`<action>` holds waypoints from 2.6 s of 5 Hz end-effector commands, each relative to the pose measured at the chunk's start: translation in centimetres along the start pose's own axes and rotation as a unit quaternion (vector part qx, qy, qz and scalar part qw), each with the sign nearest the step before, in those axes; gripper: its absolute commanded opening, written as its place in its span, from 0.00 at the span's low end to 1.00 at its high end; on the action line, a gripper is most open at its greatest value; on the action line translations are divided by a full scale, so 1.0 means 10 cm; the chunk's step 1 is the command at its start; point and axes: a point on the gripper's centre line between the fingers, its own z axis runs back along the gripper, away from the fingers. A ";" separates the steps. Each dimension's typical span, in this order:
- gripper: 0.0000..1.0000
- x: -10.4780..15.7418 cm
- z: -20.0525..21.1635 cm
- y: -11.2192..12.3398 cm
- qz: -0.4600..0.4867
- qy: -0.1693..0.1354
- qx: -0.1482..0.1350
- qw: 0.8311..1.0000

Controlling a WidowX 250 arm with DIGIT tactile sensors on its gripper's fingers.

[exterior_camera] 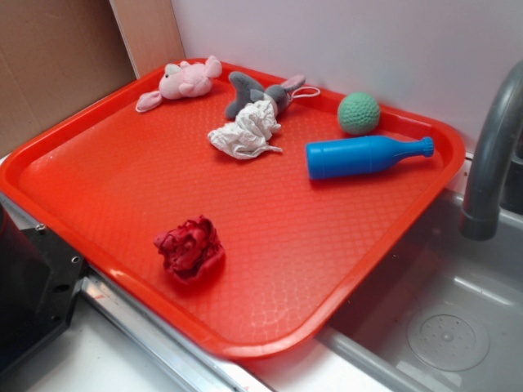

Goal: Grab the red paper.

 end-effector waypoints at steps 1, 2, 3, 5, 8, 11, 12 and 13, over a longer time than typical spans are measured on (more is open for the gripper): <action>1.00 0.00 0.00 0.00 0.000 0.000 0.000 1.000; 1.00 0.11 -0.52 -0.31 -0.078 0.004 0.033 0.996; 1.00 0.08 -1.03 -0.49 -0.110 0.001 0.030 0.994; 1.00 0.05 -1.67 -0.72 -0.157 0.009 -0.013 0.988; 1.00 0.09 -1.91 -0.97 -0.187 0.024 -0.048 0.981; 0.48 0.24 -2.08 -0.99 -0.182 0.045 -0.056 0.981; 0.00 0.23 -2.10 -0.99 -0.172 0.060 -0.054 0.982; 0.00 0.22 -2.07 -0.97 -0.162 0.085 -0.042 0.982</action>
